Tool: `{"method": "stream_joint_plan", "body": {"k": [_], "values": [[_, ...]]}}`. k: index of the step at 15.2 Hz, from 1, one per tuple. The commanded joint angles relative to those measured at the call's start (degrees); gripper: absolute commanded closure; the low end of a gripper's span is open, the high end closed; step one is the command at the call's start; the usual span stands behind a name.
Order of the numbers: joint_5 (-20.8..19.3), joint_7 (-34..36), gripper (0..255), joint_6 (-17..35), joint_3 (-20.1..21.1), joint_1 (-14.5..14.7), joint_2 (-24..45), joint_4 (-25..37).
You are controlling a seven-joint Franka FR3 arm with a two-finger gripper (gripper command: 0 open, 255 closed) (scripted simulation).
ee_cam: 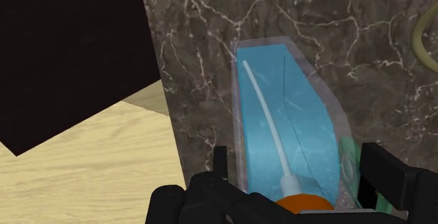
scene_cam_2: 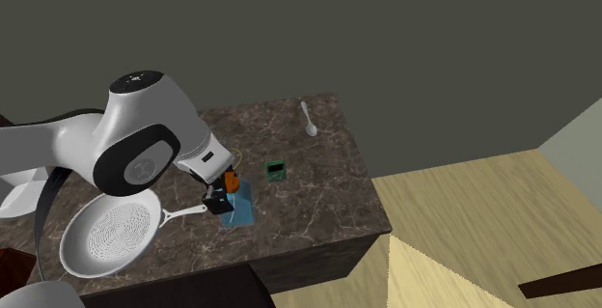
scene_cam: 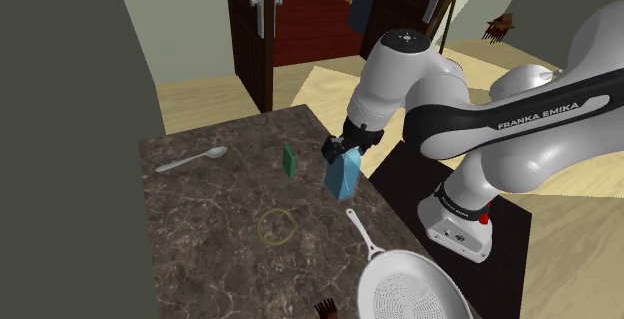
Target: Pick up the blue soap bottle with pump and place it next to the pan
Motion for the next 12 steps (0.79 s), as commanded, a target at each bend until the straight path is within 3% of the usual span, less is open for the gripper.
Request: {"method": "stream_joint_plan", "body": {"k": [1,5,12], "values": [[-0.1,-0.1,0,0.1,-0.1,-0.1,0.1,0.0],[-0.2,-0.6,0,-9.6,-2.4,1.3,-5.3,4.3],[-0.2,-0.6,0,-9.6,-2.4,1.3,-5.3,4.3]]}}
